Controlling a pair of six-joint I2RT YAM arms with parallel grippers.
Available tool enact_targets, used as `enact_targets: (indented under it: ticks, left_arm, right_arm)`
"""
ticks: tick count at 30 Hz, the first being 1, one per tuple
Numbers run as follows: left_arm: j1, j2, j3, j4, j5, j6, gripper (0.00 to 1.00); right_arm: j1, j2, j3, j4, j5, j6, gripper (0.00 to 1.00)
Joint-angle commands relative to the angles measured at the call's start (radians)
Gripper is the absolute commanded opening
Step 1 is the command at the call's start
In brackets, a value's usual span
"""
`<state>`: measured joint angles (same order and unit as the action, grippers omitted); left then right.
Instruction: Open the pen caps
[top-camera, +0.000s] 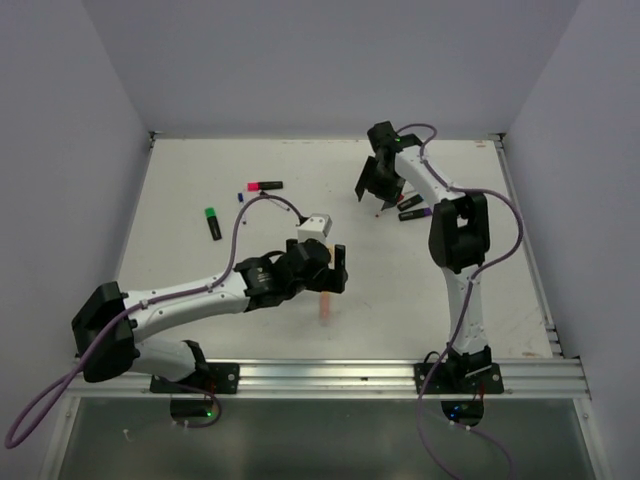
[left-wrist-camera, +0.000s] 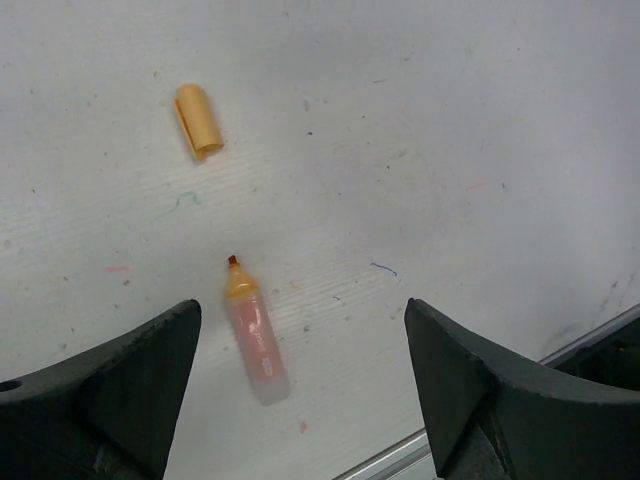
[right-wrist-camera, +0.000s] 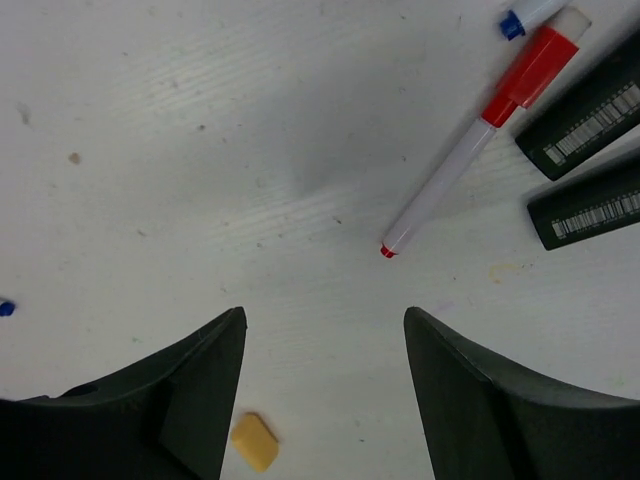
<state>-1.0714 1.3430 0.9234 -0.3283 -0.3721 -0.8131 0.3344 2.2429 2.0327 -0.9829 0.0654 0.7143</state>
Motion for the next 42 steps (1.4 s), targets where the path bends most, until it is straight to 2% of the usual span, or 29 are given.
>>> enact_targets:
  ticks: [1,7,14,23,26,27,29,30,32,38,42]
  left_arm:
    - [0.057,-0.019,0.041,0.014,0.022,0.129,0.86]
    - [0.209,-0.031,0.041,0.041,0.133,0.202,0.84]
    - [0.237,-0.021,0.048,0.057,0.173,0.241,0.84]
    - [0.275,-0.016,0.037,0.083,0.216,0.256,0.83]
    - [0.303,-0.015,0.041,0.084,0.240,0.258,0.82]
    - [0.310,-0.013,0.045,0.084,0.257,0.255,0.81]
    - [0.338,-0.012,0.061,0.075,0.269,0.250,0.81]
    - [0.356,-0.007,0.069,0.068,0.286,0.249,0.81]
    - [0.375,0.001,0.101,0.058,0.303,0.250,0.80]
    - [0.435,0.062,0.210,0.038,0.399,0.218,0.80]
    - [0.485,0.133,0.280,0.038,0.511,0.178,0.80]
  right_arm:
    - [0.023,0.052,0.058,-0.094,0.056,0.063,0.68]
    - [0.008,0.112,0.092,-0.105,0.089,0.096,0.65]
    - [-0.012,0.191,0.165,-0.129,0.108,0.102,0.63]
    - [-0.047,0.211,0.144,-0.114,0.128,0.097,0.54]
    - [-0.048,0.228,0.146,-0.109,0.120,0.088,0.44]
    - [-0.048,0.241,0.152,-0.109,0.117,0.082,0.35]
    - [-0.048,0.247,0.152,-0.097,0.105,0.070,0.24]
    - [-0.046,0.241,0.147,-0.092,0.094,0.054,0.13]
    - [-0.035,0.224,0.139,-0.068,0.070,0.031,0.01]
    - [0.015,0.023,0.028,0.001,0.004,-0.067,0.00]
    - [0.043,-0.139,-0.164,0.038,-0.071,-0.121,0.00]
